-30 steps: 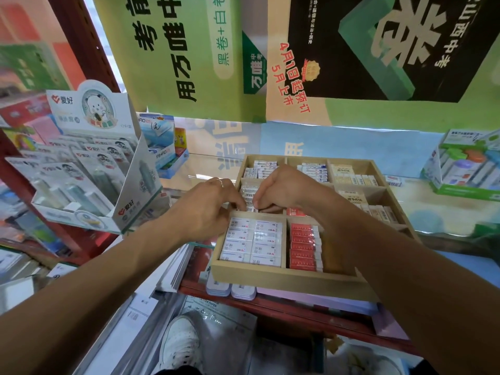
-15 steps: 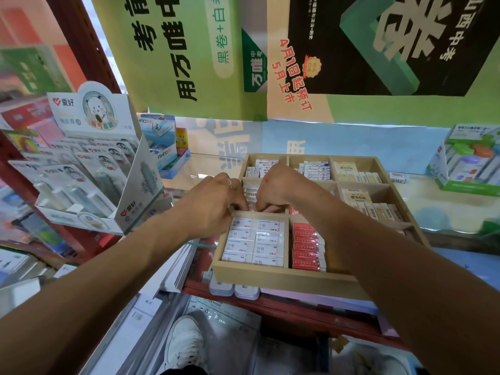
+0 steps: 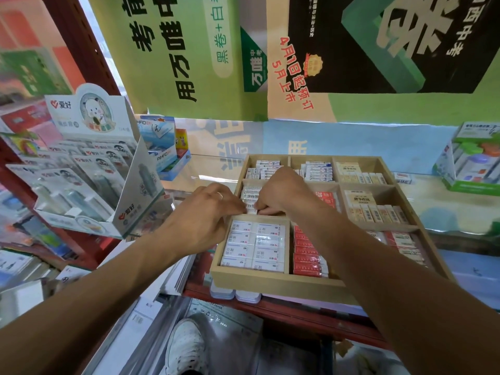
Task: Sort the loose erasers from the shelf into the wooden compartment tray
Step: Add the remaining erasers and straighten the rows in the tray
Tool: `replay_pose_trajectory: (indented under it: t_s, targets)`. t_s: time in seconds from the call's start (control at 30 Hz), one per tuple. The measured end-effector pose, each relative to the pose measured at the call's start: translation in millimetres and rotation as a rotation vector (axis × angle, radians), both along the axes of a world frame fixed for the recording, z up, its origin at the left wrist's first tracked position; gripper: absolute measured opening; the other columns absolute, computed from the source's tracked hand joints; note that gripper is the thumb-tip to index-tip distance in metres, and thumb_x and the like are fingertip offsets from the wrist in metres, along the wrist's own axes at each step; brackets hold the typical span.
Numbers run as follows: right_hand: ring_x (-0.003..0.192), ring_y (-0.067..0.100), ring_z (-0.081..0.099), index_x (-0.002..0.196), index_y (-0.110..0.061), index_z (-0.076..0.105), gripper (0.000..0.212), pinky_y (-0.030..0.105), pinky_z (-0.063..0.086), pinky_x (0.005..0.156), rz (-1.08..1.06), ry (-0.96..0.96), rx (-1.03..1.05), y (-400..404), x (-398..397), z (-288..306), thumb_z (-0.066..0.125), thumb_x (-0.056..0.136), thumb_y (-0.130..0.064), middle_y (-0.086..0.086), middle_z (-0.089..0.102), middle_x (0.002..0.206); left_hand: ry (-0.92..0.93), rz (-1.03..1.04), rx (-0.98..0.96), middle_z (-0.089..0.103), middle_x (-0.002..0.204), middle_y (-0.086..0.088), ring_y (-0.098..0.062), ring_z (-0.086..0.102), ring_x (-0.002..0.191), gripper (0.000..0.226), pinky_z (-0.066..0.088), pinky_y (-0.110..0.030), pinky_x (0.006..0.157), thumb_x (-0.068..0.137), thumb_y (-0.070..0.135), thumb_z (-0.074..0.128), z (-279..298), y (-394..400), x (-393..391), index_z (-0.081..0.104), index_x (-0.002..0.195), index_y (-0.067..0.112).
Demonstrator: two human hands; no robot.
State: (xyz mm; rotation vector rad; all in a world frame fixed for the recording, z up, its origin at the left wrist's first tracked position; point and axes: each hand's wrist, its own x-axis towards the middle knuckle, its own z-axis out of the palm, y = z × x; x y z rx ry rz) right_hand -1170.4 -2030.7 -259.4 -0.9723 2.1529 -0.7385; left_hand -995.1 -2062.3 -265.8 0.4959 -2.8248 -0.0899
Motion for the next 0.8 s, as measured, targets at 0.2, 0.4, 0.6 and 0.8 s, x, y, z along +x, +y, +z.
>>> replay_pose_trajectory:
  t_s: [0.2, 0.4, 0.6, 0.8]
  targets:
    - [0.072, 0.018, 0.059, 0.074, -0.009, 0.052, 0.029, 0.022, 0.036, 0.045, 0.055, 0.237, -0.044, 12.1, 8.3, 4.9, 0.08, 0.076, -0.017, 0.001, 0.057, 0.071, -0.062, -0.001, -0.006, 0.072, 0.105, 0.003, -0.027, 0.058, 0.098, 0.059, 0.05, -0.04, 0.079, 0.07, 0.031, 0.03, 6.3, 3.8, -2.4, 0.076, 0.104, 0.02]
    - [0.102, 0.026, 0.061, 0.103, -0.008, 0.056, 0.026, 0.026, 0.041, 0.066, 0.136, 0.297, -0.068, 22.9, 10.0, 11.3, 0.072, 0.083, -0.013, 0.009, 0.062, 0.106, -0.159, 0.057, -0.062, 0.072, 0.1, 0.002, -0.023, 0.06, 0.096, 0.04, 0.049, -0.036, 0.079, 0.076, 0.032, 0.046, 10.7, 4.4, -5.7, 0.075, 0.103, 0.023]
    - [0.102, 0.028, 0.059, 0.106, -0.004, 0.06, 0.021, 0.03, 0.049, 0.077, 0.208, 0.241, -0.039, 24.0, 9.6, 12.3, 0.056, 0.086, -0.011, 0.01, 0.06, 0.104, -0.112, 0.065, 0.012, 0.072, 0.102, 0.004, -0.024, 0.062, 0.092, 0.042, 0.053, -0.039, 0.076, 0.077, 0.034, 0.043, 8.9, 6.8, -1.1, 0.075, 0.102, 0.023]
    - [0.097, 0.026, 0.06, 0.111, -0.005, 0.064, 0.028, 0.032, 0.052, 0.084, 0.242, 0.156, -0.015, 27.8, 4.5, 16.5, 0.05, 0.087, -0.007, 0.012, 0.064, 0.109, -0.077, 0.054, 0.056, 0.072, 0.103, -0.001, -0.03, 0.064, 0.092, 0.057, 0.054, -0.045, 0.077, 0.073, 0.042, 0.032, 10.2, 11.4, -3.1, 0.076, 0.099, 0.018]
